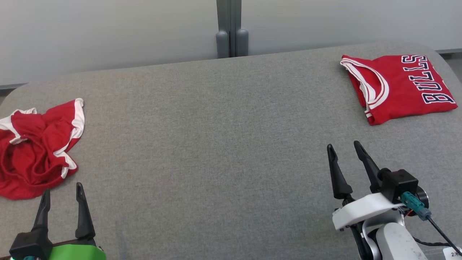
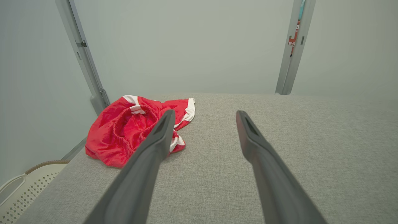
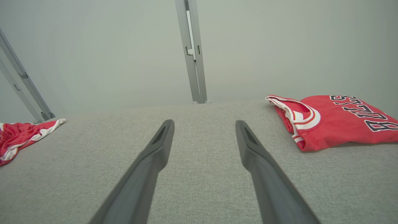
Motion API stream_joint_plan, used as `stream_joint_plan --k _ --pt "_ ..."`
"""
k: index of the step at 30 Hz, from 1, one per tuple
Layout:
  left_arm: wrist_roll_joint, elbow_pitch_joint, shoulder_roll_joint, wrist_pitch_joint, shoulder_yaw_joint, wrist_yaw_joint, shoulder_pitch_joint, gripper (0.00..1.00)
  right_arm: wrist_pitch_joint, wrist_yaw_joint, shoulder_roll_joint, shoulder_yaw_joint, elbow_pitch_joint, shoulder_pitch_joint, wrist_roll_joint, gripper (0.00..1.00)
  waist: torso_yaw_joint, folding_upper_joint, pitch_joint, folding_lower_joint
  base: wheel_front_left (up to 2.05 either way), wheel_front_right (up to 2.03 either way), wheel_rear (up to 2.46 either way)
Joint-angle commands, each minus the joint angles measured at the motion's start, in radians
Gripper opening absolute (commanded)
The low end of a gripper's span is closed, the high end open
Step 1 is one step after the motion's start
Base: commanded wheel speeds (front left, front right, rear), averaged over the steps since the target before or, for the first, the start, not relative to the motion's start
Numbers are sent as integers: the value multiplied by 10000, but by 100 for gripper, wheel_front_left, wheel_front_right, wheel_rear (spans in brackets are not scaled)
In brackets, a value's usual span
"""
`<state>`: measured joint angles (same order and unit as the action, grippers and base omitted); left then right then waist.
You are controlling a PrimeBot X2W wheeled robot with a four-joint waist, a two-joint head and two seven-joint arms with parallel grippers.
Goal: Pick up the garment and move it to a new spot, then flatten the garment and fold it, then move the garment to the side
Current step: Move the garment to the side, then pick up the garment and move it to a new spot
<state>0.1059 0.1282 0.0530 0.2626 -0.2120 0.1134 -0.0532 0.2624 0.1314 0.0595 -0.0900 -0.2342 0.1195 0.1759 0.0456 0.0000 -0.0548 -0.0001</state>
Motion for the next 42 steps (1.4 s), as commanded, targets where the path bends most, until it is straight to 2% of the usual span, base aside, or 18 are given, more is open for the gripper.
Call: stream_joint_plan --k 1,11,21,42 --pt "-22 12 -2 25 -13 -43 -119 100 29 -15 -17 6 11 -130 -61 100 4 0 4 1 0 0 0" --pt "-80 1 -10 25 -38 -31 31 100 29 -15 -61 -36 -45 -140 -127 100 -80 0 21 1 0 0 0" --pt "-2 -42 -12 25 -306 -83 187 100 29 -15 -78 -267 -195 -90 116 100 -729 0 2 1 0 0 0" --pt "9 85 3 25 -923 -161 353 100 28 -15 -76 -607 -275 -134 388 100 -3358 0 -120 1 0 0 0"
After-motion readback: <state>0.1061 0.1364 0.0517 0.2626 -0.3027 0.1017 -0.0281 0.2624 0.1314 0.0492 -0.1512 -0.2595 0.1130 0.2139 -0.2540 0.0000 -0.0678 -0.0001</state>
